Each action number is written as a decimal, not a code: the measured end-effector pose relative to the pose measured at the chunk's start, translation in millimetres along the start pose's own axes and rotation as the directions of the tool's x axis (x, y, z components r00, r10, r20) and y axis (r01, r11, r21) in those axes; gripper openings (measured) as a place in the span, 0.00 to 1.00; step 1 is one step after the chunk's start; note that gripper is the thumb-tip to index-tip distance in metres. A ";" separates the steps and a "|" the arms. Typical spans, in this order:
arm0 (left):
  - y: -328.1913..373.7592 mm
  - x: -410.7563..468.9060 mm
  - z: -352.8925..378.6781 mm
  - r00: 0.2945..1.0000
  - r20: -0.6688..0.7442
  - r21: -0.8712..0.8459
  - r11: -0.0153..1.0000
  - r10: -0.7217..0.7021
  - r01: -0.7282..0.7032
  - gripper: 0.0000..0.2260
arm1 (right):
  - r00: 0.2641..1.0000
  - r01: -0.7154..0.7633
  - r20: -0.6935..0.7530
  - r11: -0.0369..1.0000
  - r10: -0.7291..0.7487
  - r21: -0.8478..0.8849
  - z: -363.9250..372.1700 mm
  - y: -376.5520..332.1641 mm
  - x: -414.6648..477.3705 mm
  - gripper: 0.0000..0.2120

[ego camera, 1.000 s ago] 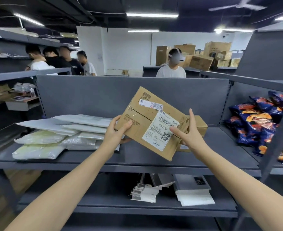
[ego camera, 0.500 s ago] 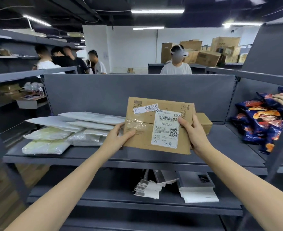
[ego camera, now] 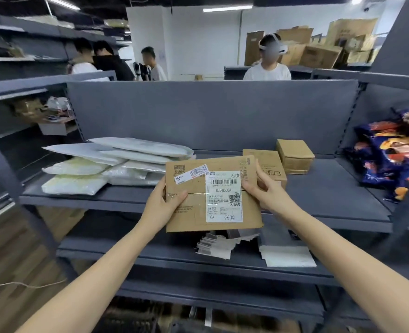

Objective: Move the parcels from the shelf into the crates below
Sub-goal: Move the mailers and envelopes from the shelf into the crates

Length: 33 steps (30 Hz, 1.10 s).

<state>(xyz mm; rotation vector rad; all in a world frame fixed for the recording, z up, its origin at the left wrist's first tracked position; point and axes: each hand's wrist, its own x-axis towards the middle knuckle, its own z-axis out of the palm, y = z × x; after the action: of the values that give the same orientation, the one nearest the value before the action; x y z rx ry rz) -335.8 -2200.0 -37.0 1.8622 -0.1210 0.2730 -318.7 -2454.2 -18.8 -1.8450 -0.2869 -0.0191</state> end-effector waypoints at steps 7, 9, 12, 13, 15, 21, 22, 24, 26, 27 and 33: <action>-17.9 -19.7 -7.0 0.999 0.029 -0.051 0.998 -0.028 0.029 0.16 | 0.993 -0.072 0.090 0.995 0.078 -0.071 10.1 5.1 -36.1 0.44; -23.3 -25.1 -6.9 0.998 0.055 -0.042 0.998 -0.040 0.042 0.17 | 0.992 -0.100 0.078 0.993 0.104 -0.056 13.8 7.5 -45.1 0.42; -36.4 -40.3 -11.4 0.991 0.121 0.004 0.998 -0.065 0.065 0.18 | 0.988 -0.155 0.026 0.988 0.154 0.027 29.4 15.1 -65.1 0.38; -41.6 -46.9 -13.8 0.987 0.142 0.027 0.997 -0.074 0.071 0.18 | 0.986 -0.169 -0.002 0.984 0.169 0.048 35.8 19.1 -72.5 0.37; -51.1 -61.1 -20.9 0.981 0.171 0.063 0.994 -0.095 0.085 0.18 | 0.977 -0.205 -0.049 0.976 0.209 0.076 50.2 26.0 -88.1 0.35; -87.3 -105.1 -34.2 0.937 0.332 0.262 0.965 -0.105 0.015 0.22 | 0.938 -0.307 -0.130 0.945 0.320 0.114 93.7 61.1 -141.9 0.30; -94.8 -111.6 -33.7 0.929 0.353 0.283 0.959 -0.114 0.010 0.22 | 0.932 -0.322 -0.140 0.941 0.334 0.105 98.7 71.9 -150.9 0.30; -112.5 -122.8 -29.6 0.918 0.377 0.309 0.951 -0.126 0.003 0.23 | 0.917 -0.354 -0.162 0.930 0.366 0.099 107.2 89.8 -169.2 0.30; -130.0 -131.0 -21.8 0.911 0.393 0.346 0.938 -0.129 -0.016 0.24 | 0.901 -0.388 -0.175 0.918 0.397 0.088 113.2 108.2 -184.9 0.31; -138.8 -133.6 -15.9 0.907 0.401 0.373 0.927 -0.125 -0.037 0.24 | 0.887 -0.410 -0.190 0.907 0.420 0.093 115.3 118.6 -191.7 0.31; -185.6 -142.5 38.0 0.873 0.441 0.471 0.882 -0.208 -0.028 0.24 | 0.798 -0.518 -0.301 0.850 0.522 0.100 118.4 191.0 -215.7 0.31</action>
<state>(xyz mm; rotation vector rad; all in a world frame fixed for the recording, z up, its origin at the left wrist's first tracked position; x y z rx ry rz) -427.9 -2187.4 -255.2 2.3815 -0.3299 -0.2677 -504.3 -2432.2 -268.1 -1.8193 0.4557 0.0665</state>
